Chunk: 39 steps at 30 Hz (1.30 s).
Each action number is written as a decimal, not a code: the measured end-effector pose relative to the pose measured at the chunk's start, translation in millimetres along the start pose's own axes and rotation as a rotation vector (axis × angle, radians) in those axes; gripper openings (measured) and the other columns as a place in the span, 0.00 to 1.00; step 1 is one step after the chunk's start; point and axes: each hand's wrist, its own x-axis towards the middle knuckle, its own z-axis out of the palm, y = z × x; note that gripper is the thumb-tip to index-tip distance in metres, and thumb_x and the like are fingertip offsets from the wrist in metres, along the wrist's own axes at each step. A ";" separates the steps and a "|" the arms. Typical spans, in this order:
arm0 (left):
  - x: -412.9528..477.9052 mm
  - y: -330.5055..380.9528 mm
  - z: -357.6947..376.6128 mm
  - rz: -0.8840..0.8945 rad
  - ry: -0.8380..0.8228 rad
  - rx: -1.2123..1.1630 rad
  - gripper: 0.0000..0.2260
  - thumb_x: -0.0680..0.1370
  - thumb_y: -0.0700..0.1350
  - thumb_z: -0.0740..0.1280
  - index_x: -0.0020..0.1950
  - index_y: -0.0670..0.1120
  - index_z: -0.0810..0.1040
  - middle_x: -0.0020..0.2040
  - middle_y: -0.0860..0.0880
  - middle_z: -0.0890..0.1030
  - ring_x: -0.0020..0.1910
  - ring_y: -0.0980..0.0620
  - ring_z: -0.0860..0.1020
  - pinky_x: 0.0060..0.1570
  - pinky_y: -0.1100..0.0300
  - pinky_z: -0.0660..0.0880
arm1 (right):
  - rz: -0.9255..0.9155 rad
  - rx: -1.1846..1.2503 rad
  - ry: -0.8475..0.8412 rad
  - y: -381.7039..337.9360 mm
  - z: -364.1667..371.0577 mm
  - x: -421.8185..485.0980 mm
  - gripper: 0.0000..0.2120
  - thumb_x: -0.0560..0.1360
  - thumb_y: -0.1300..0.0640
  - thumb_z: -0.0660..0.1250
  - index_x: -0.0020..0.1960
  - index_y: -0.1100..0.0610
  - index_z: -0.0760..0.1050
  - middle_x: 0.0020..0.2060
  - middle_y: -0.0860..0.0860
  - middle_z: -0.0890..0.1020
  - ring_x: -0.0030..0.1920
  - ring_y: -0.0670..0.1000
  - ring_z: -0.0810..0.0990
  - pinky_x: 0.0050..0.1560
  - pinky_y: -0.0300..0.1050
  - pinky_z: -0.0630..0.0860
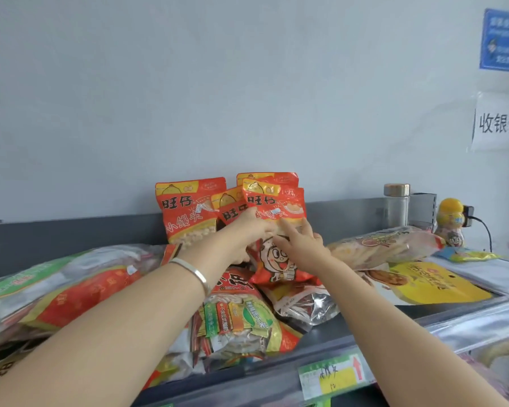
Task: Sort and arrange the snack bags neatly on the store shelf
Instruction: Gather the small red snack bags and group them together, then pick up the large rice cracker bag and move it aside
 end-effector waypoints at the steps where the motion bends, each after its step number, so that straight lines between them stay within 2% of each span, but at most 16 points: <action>1: -1.5 -1.8 1.2 0.005 -0.036 0.044 0.30 0.80 0.45 0.63 0.77 0.52 0.52 0.77 0.44 0.57 0.74 0.39 0.59 0.66 0.37 0.63 | -0.038 -0.013 0.018 -0.5 -1.1 0.5 0.25 0.81 0.40 0.50 0.76 0.38 0.49 0.78 0.53 0.44 0.73 0.67 0.55 0.68 0.65 0.61; 4: -5.5 -10.0 7.4 0.023 -0.128 0.143 0.23 0.81 0.43 0.60 0.76 0.51 0.59 0.75 0.46 0.62 0.73 0.42 0.61 0.66 0.43 0.64 | -0.123 -0.079 0.080 -2.9 -5.7 3.0 0.23 0.82 0.51 0.51 0.76 0.43 0.54 0.78 0.56 0.45 0.70 0.69 0.60 0.66 0.62 0.66; 6: -3.2 -16.5 11.6 0.023 -0.150 0.202 0.22 0.81 0.43 0.61 0.75 0.49 0.61 0.74 0.47 0.64 0.72 0.46 0.63 0.65 0.49 0.67 | -0.160 -0.104 0.111 2.5 -1.8 2.9 0.22 0.83 0.51 0.51 0.76 0.44 0.56 0.78 0.57 0.48 0.72 0.68 0.59 0.66 0.62 0.66; 9: -2.4 -22.9 15.2 0.014 -0.151 0.281 0.23 0.81 0.43 0.60 0.75 0.45 0.60 0.75 0.48 0.62 0.72 0.49 0.64 0.63 0.55 0.68 | -0.174 -0.140 0.146 10.7 10.7 -1.7 0.23 0.83 0.47 0.48 0.77 0.44 0.52 0.78 0.54 0.50 0.75 0.65 0.51 0.70 0.62 0.62; 12: -7.1 -26.6 15.0 0.020 -0.175 0.368 0.24 0.82 0.44 0.59 0.77 0.46 0.56 0.77 0.48 0.57 0.74 0.48 0.61 0.66 0.54 0.65 | -0.172 -0.129 0.099 11.6 17.0 -2.6 0.24 0.81 0.42 0.46 0.77 0.43 0.51 0.78 0.51 0.47 0.77 0.63 0.45 0.73 0.63 0.54; 15: -11.8 -29.3 14.1 0.046 -0.182 0.456 0.26 0.82 0.46 0.60 0.78 0.46 0.53 0.78 0.46 0.54 0.75 0.46 0.57 0.72 0.51 0.59 | -0.235 -0.135 0.042 16.1 12.1 -3.8 0.31 0.75 0.36 0.43 0.75 0.46 0.54 0.78 0.52 0.50 0.77 0.61 0.46 0.73 0.65 0.53; 18: -15.9 -28.0 14.2 0.135 -0.102 0.564 0.26 0.81 0.47 0.61 0.77 0.46 0.56 0.77 0.46 0.56 0.75 0.47 0.58 0.70 0.54 0.58 | -0.231 -0.120 0.061 25.3 0.3 -13.4 0.26 0.79 0.42 0.51 0.75 0.47 0.55 0.77 0.51 0.54 0.77 0.58 0.52 0.72 0.62 0.58; 20: -20.2 -25.3 14.3 0.194 -0.055 0.630 0.25 0.80 0.46 0.61 0.76 0.47 0.58 0.76 0.45 0.59 0.74 0.46 0.61 0.69 0.55 0.60 | -0.224 -0.156 0.104 32.3 -4.4 -20.8 0.26 0.81 0.44 0.52 0.77 0.48 0.54 0.77 0.51 0.54 0.76 0.57 0.54 0.72 0.60 0.59; 23: -29.7 -19.8 13.4 0.263 -0.015 0.712 0.23 0.80 0.46 0.61 0.75 0.48 0.61 0.74 0.44 0.63 0.71 0.45 0.64 0.67 0.55 0.62 | -0.215 -0.229 0.156 36.8 -12.4 -30.1 0.26 0.81 0.43 0.52 0.77 0.49 0.53 0.77 0.52 0.56 0.76 0.56 0.57 0.73 0.60 0.56; 28: -43.0 -13.2 17.8 0.381 -0.011 0.758 0.19 0.80 0.46 0.61 0.72 0.48 0.66 0.73 0.45 0.64 0.71 0.47 0.63 0.67 0.57 0.60 | -0.121 -0.444 0.179 54.0 -29.4 -38.4 0.27 0.80 0.54 0.55 0.77 0.48 0.52 0.77 0.54 0.55 0.77 0.56 0.51 0.73 0.66 0.49; 31: -41.1 -11.2 29.6 0.435 -0.043 0.788 0.19 0.80 0.45 0.62 0.70 0.49 0.68 0.74 0.48 0.64 0.73 0.50 0.61 0.68 0.57 0.59 | -0.033 -0.593 0.138 74.6 -41.0 -45.9 0.27 0.78 0.53 0.56 0.76 0.46 0.56 0.76 0.54 0.57 0.77 0.58 0.50 0.70 0.70 0.45; 33: -37.8 -9.1 42.0 0.451 -0.078 0.810 0.19 0.80 0.46 0.62 0.71 0.49 0.68 0.74 0.49 0.65 0.73 0.50 0.61 0.69 0.56 0.58 | -0.008 -0.586 0.137 89.5 -45.2 -50.7 0.24 0.78 0.53 0.57 0.74 0.46 0.60 0.74 0.53 0.62 0.77 0.57 0.53 0.72 0.69 0.45; 36: -28.4 -6.0 61.7 0.473 -0.113 0.847 0.21 0.79 0.48 0.62 0.71 0.49 0.67 0.73 0.49 0.66 0.69 0.50 0.67 0.67 0.56 0.63 | -0.005 -0.519 0.277 105.7 -47.1 -58.0 0.22 0.79 0.51 0.58 0.72 0.46 0.64 0.73 0.51 0.65 0.76 0.56 0.56 0.74 0.65 0.46; 39: -15.5 -1.8 78.8 0.524 -0.114 0.969 0.22 0.78 0.50 0.62 0.71 0.50 0.66 0.71 0.48 0.68 0.68 0.49 0.68 0.65 0.51 0.67 | 0.100 -0.447 0.491 115.3 -53.2 -62.3 0.21 0.79 0.50 0.58 0.71 0.48 0.66 0.73 0.52 0.66 0.76 0.58 0.56 0.74 0.61 0.48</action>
